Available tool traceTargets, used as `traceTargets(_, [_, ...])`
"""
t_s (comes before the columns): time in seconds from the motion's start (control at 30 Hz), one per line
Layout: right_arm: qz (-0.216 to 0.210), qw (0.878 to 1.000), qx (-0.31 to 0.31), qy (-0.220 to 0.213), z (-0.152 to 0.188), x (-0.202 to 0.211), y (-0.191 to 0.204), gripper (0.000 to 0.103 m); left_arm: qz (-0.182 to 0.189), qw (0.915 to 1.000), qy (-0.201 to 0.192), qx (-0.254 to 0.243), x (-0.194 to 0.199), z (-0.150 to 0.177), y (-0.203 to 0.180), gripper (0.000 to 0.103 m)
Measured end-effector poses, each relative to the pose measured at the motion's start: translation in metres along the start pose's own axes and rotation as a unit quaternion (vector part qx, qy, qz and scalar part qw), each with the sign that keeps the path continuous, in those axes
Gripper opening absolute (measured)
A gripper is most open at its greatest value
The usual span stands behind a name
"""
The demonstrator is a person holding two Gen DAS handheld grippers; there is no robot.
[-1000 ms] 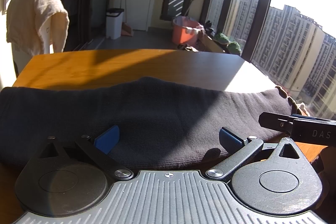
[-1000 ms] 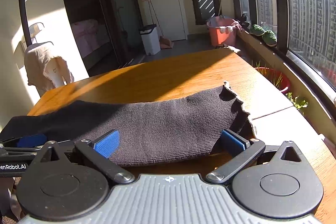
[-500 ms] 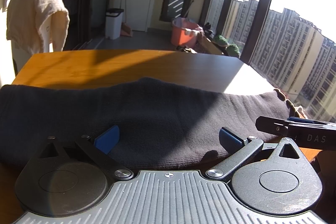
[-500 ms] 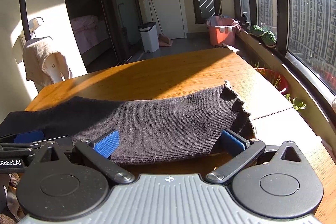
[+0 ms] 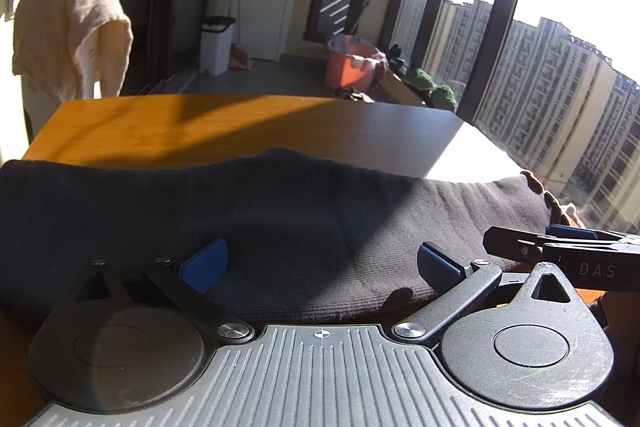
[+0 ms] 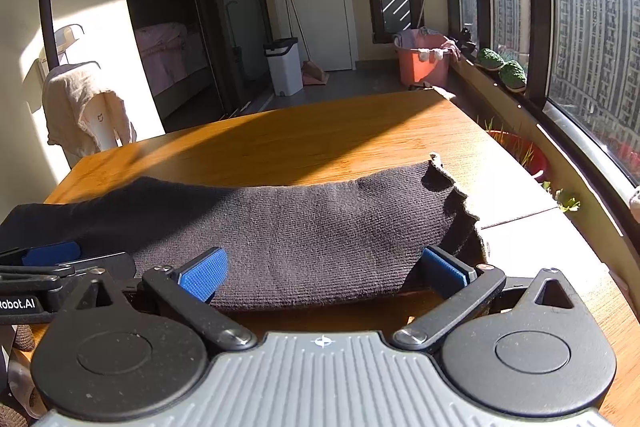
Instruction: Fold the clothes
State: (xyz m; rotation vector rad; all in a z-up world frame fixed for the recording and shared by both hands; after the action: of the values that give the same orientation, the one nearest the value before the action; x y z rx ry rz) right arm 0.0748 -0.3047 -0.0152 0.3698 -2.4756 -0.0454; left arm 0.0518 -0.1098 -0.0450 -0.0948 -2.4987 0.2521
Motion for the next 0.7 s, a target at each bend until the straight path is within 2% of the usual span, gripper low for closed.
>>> traceTargets(0.2, [0.013,1.000,0.016,0.006,0.0000,-0.0030,0.0055,0.103,0.000,1.0000,0.000,0.000,0.0004,0.0004,-0.0001,0.103])
traceTargets(0.7, [0.014,1.000,0.019,0.007,0.0015,-0.0019,0.0034,0.103,0.002,1.0000,-0.002,0.003,0.0008,0.0000,0.0010,0.103])
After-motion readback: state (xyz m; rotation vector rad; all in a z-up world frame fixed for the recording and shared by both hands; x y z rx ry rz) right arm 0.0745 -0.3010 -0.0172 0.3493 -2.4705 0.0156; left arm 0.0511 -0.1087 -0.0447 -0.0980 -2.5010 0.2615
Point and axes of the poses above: each gripper's, at about its wrist camera, not at the fingertips, and x roughly against the way its jaws point, y to its left, z to its underside, the point moved 7 cm from there along -x, roughly the way its jaws point, and after that the axes turned 1 degree about x, right-handed, at the moved point
